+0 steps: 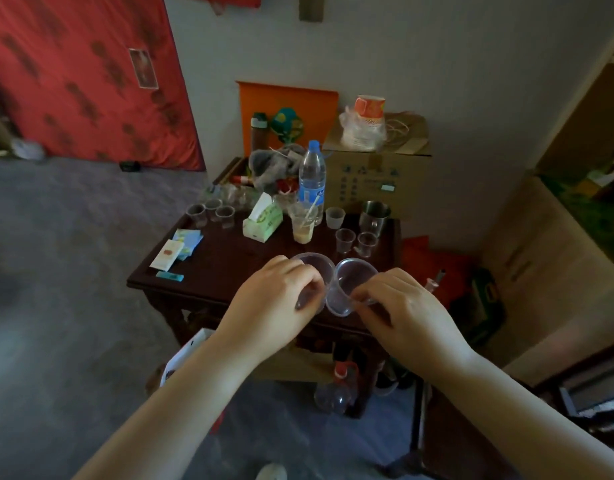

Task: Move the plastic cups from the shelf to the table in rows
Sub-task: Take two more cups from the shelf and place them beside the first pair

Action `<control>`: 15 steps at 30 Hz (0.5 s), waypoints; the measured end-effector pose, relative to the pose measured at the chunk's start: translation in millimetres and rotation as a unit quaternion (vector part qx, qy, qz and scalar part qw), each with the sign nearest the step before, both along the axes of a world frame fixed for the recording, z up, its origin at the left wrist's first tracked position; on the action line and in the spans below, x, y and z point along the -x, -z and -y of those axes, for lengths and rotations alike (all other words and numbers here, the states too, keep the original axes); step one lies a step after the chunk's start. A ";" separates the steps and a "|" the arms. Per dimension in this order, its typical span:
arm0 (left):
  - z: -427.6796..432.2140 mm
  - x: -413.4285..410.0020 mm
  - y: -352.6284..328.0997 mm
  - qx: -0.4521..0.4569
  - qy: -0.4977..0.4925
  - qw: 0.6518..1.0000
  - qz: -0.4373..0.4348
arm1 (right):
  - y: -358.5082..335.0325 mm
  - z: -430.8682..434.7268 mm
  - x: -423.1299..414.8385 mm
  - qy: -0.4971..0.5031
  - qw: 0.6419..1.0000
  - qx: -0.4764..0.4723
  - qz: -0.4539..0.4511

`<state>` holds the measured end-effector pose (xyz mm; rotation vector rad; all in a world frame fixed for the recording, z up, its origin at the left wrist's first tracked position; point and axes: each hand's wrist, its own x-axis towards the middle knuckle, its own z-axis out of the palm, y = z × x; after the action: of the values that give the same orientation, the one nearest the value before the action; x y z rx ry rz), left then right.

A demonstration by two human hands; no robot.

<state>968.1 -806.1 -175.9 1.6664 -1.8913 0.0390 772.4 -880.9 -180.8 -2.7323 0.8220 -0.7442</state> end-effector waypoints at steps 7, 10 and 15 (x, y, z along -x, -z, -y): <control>93.8 -69.4 26.6 -0.018 0.060 0.998 -0.012 | 20.5 73.0 -64.1 0.065 0.997 -0.040 -0.003; 131.3 -85.9 42.6 -0.036 0.084 0.996 -0.008 | 33.4 98.8 -80.7 0.095 0.994 -0.055 -0.016; 181.7 -99.5 70.9 -0.065 0.121 0.990 -0.017 | 56.5 136.7 -90.1 0.133 0.987 -0.081 -0.042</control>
<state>1067.6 -987.8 -246.8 1.4970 -2.0950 -0.2136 862.5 -1017.6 -237.3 -2.5530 1.2265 -0.5802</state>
